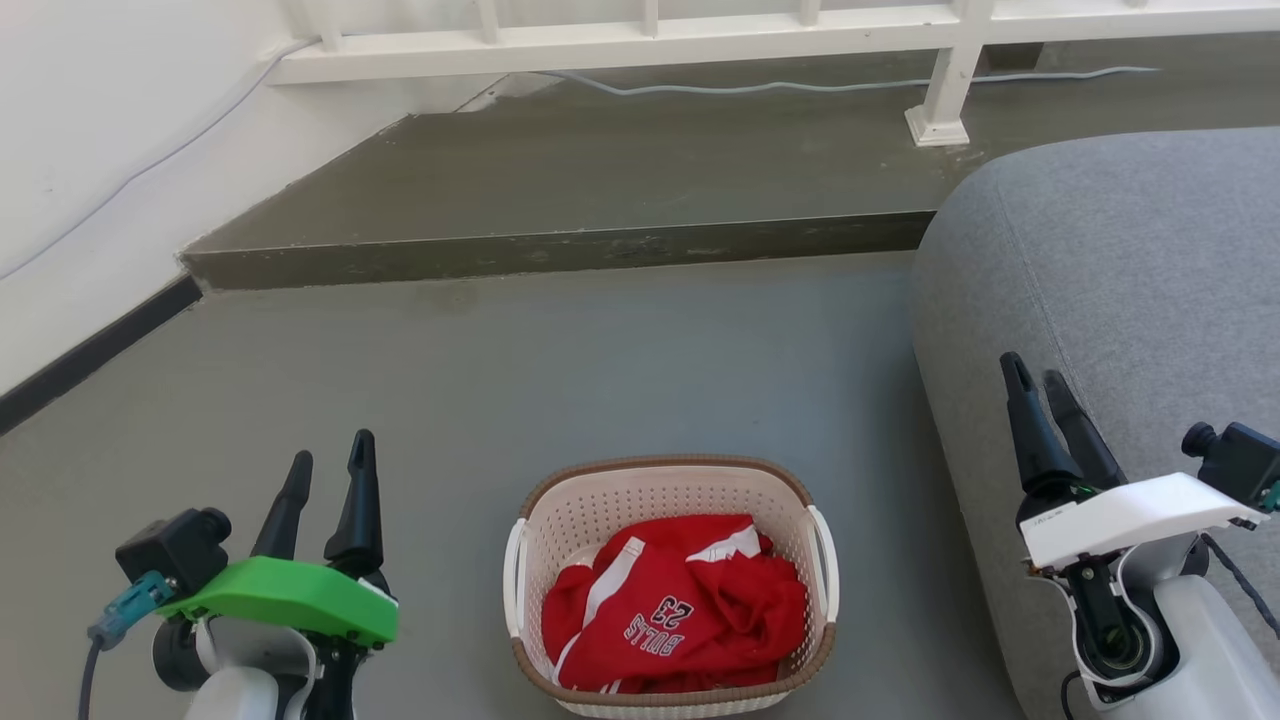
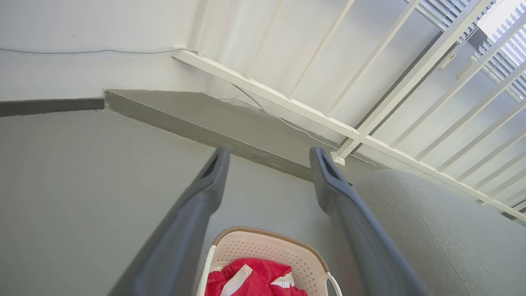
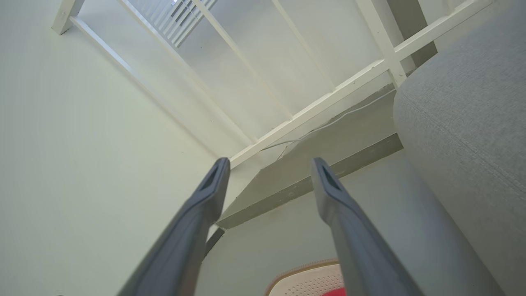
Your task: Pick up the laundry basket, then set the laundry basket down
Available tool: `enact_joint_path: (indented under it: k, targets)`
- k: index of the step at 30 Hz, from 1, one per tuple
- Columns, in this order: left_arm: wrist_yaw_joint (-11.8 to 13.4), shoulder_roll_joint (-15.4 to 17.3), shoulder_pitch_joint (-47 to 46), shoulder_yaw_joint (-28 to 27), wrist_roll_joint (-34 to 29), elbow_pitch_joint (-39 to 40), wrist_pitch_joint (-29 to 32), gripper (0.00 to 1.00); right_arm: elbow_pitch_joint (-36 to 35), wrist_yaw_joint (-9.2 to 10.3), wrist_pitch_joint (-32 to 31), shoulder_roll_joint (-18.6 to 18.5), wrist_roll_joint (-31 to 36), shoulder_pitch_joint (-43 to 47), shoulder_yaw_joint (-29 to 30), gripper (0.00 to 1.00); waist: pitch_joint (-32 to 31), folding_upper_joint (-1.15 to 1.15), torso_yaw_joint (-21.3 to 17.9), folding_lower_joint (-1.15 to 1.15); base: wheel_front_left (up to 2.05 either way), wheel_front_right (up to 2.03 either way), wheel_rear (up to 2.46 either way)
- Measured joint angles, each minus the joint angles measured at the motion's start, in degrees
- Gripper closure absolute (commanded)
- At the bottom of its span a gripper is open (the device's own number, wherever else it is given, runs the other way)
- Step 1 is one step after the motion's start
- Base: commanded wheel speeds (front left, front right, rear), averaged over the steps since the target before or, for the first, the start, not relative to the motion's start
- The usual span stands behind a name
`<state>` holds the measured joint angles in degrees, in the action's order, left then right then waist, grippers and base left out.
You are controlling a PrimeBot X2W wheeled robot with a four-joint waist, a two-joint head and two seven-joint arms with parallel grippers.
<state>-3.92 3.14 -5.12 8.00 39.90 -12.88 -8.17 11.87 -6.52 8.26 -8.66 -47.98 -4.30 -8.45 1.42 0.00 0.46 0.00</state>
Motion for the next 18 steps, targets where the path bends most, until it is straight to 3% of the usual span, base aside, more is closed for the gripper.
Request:
enact_joint_path:
  k: [18]
  targets:
    - [0.5, -0.2, -1.0, 1.7, -12.9, 0.5, -3.5, 0.0, 0.6, 0.01, 3.3, 0.3, 13.5, -1.2, -1.3, 0.0, 0.3, 0.0, -0.1, 0.0, 0.0, 0.0, 0.0]
